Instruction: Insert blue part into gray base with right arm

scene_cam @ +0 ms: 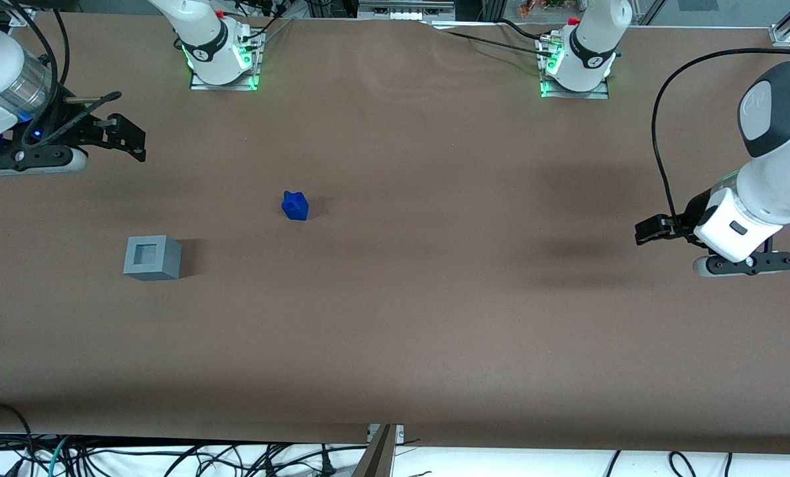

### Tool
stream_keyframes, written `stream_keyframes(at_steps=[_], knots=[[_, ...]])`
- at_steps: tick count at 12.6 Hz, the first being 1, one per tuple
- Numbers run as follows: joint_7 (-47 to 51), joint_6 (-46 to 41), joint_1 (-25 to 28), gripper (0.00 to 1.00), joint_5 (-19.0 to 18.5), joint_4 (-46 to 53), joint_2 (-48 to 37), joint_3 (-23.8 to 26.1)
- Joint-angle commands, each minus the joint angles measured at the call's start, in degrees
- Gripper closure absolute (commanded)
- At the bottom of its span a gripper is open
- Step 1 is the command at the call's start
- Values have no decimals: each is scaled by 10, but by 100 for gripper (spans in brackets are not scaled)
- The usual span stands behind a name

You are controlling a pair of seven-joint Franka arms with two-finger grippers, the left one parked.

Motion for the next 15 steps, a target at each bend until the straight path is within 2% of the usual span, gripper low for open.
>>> stream_keyframes(at_steps=[1,6,9,15], knots=[[-12,-9,-7,1,-3,12,0,20],[-2,-6,-7,1,1,10,6,21],[27,10,-7,1,23,-8,7,21],[136,125,-6,1,26,-109,5,72]])
